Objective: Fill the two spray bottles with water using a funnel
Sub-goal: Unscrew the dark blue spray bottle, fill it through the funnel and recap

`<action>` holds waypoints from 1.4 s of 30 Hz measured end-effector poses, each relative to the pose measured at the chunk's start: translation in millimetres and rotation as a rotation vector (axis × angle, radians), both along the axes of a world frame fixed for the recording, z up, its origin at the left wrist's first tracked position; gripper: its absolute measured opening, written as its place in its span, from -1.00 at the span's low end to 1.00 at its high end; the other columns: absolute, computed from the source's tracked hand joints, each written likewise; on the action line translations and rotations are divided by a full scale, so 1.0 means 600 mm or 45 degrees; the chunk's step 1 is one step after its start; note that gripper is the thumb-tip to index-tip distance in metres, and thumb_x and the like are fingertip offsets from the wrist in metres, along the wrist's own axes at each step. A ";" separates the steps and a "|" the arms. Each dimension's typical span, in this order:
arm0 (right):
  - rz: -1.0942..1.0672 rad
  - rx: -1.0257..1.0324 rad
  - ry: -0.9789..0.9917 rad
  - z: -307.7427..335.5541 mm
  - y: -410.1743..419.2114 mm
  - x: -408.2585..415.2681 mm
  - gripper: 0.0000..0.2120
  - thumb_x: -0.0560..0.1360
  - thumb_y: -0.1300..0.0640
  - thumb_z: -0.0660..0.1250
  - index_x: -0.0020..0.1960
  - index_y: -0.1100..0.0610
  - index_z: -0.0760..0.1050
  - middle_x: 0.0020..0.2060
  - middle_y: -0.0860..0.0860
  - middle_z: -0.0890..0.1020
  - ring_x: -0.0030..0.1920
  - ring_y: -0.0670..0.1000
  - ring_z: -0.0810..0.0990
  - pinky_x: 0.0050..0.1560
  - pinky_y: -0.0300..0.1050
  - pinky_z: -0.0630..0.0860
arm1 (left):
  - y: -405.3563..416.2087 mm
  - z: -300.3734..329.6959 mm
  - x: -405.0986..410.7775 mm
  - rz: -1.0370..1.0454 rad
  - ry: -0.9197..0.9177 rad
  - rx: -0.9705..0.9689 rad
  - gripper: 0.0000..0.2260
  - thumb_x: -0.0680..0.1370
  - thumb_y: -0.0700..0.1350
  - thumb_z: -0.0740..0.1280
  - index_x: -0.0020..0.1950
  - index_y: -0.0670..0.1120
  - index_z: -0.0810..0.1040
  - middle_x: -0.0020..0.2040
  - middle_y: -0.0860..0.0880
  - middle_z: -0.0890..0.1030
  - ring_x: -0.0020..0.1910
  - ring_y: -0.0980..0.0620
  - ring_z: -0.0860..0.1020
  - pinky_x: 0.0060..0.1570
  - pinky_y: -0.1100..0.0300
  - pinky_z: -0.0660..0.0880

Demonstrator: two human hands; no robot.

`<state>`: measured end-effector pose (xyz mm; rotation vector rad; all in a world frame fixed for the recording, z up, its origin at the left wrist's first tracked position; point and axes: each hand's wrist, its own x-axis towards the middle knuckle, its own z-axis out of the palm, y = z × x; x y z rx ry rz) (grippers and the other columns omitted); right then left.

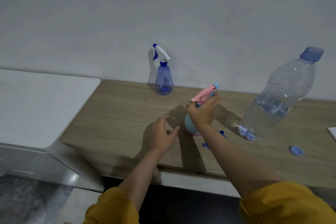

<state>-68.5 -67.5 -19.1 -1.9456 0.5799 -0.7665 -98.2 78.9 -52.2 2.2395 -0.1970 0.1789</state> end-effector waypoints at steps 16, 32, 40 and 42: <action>1.063 -0.058 0.778 0.106 0.072 -0.025 -0.89 0.48 0.11 0.31 -0.01 0.07 0.55 0.05 0.11 0.63 -0.09 0.13 0.65 0.06 0.06 0.58 | 0.183 0.005 0.002 0.192 -0.043 0.346 -0.24 0.30 0.33 0.28 0.30 -0.19 0.40 0.24 -0.16 0.48 0.25 -0.15 0.43 0.25 0.04 0.33; 1.192 -0.317 1.182 0.044 0.123 -0.030 -0.58 0.37 0.13 0.40 0.20 0.22 0.53 -0.04 0.19 0.65 -0.12 0.14 0.66 0.00 0.07 0.61 | 0.231 -0.031 -0.024 0.197 0.030 0.346 -0.10 0.28 0.43 0.16 0.43 -0.15 0.27 0.42 -0.12 0.33 0.41 -0.08 0.26 0.40 0.01 0.19; 1.151 -0.273 1.096 0.042 0.121 -0.032 -0.62 0.37 0.16 0.41 0.18 0.13 0.55 -0.06 0.16 0.64 -0.11 0.11 0.64 -0.06 -0.03 0.58 | 0.233 -0.034 -0.022 0.162 0.054 0.301 -0.18 0.35 0.39 0.24 0.45 -0.08 0.24 0.43 -0.06 0.32 0.41 -0.04 0.25 0.39 -0.05 0.21; 1.201 -0.239 1.069 0.050 0.123 -0.034 -0.67 0.39 0.17 0.41 0.14 0.00 0.51 -0.11 0.10 0.61 -0.17 0.05 0.60 -0.13 -0.08 0.56 | 0.233 -0.033 -0.025 0.149 0.066 0.290 -0.19 0.36 0.37 0.26 0.45 -0.08 0.23 0.44 -0.05 0.30 0.42 -0.04 0.23 0.39 -0.07 0.21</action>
